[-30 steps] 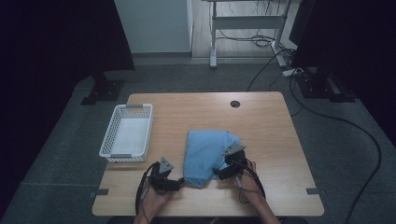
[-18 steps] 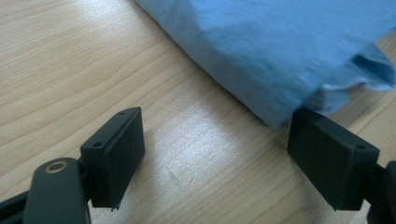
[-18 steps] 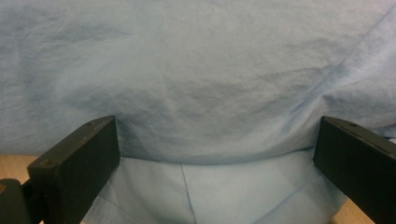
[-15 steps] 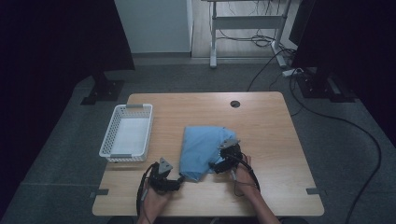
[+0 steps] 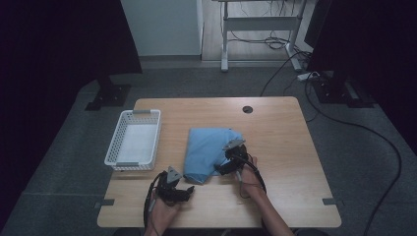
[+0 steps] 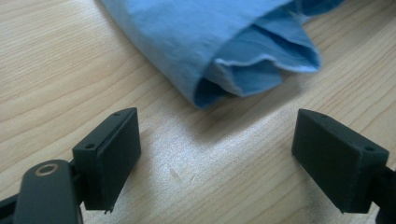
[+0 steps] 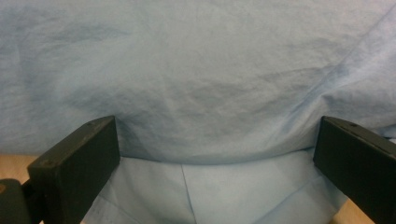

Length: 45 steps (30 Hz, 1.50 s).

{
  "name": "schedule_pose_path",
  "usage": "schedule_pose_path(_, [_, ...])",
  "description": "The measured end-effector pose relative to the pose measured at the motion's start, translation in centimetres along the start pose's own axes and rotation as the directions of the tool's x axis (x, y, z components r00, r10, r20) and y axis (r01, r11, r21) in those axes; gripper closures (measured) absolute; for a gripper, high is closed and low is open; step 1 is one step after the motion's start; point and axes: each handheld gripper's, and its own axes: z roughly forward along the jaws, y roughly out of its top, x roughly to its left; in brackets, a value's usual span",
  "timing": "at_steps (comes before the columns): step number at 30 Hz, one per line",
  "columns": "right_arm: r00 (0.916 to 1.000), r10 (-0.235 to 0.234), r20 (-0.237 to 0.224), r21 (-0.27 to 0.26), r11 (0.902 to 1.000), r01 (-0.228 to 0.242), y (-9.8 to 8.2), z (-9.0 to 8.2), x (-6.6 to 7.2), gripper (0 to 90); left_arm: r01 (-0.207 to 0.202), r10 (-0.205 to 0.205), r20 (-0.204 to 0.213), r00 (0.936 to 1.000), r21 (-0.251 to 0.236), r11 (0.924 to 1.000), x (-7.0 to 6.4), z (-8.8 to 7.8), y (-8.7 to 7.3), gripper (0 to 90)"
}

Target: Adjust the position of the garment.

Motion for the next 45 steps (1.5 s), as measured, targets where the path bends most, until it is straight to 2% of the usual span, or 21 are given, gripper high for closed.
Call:
schedule_pose_path(32, [0.9998,-0.014,-0.011,-0.001,0.9999,0.014,4.8,4.9,-1.2,0.1,-0.015,0.015,0.017,0.9997,-0.001,0.9999,-0.2,0.2,0.2,14.4])
schedule_pose_path(45, [0.9996,-0.020,-0.021,-0.005,0.9998,0.020,4.9,4.8,-1.4,0.2,-0.013,0.013,0.013,0.9998,0.002,0.9999,-0.2,0.2,0.2,13.6])
